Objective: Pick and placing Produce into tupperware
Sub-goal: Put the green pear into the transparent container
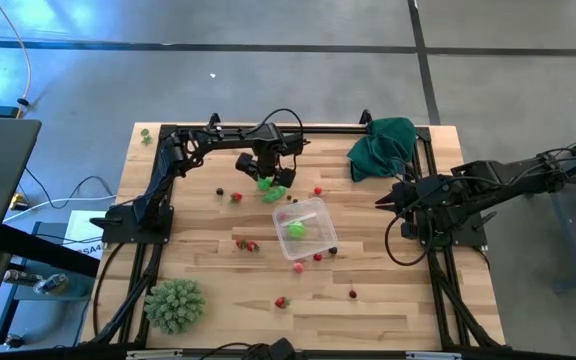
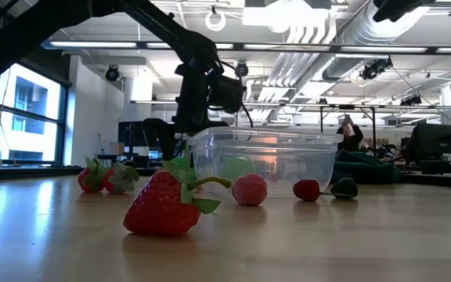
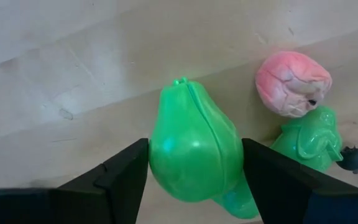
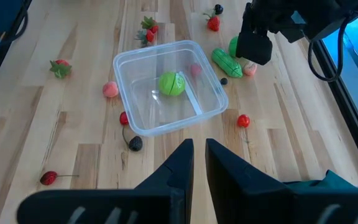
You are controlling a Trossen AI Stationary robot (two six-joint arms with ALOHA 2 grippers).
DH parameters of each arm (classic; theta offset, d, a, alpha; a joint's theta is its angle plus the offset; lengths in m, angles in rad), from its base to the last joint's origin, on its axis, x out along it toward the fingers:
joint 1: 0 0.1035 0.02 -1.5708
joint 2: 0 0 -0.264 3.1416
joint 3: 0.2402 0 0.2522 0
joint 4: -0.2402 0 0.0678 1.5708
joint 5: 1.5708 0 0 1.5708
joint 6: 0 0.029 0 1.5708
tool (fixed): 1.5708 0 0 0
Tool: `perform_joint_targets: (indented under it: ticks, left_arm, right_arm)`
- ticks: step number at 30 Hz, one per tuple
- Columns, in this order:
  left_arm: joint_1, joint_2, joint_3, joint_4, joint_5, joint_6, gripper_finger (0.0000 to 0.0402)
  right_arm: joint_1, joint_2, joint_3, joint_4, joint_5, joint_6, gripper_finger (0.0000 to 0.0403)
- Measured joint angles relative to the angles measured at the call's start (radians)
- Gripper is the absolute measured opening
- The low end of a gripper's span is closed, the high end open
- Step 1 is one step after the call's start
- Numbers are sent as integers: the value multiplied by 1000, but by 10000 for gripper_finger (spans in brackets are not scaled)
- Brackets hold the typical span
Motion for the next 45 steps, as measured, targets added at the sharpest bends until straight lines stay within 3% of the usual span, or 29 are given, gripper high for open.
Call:
perform_joint_targets:
  ticks: [16, 27, 31, 40, 45]
  left_arm:
    - [0, 0, 8, -14, 1, 15, 239]
    - [0, 0, 189, -156, -51, 89, 239]
    - [0, 0, 312, -227, -66, 179, 239]
    - [-44, -1, 615, -307, -66, 537, 239]
    - [-129, -31, 616, -252, -33, 620, 239]
  right_arm:
    - [0, 0, 0, 0, 0, 0, 32]
    - [0, 0, 0, 0, 0, 0, 32]
    - [0, 0, 0, 0, 0, 0, 32]
    - [0, 0, 0, 0, 0, 0, 32]
    - [0, 0, 0, 0, 0, 0, 32]
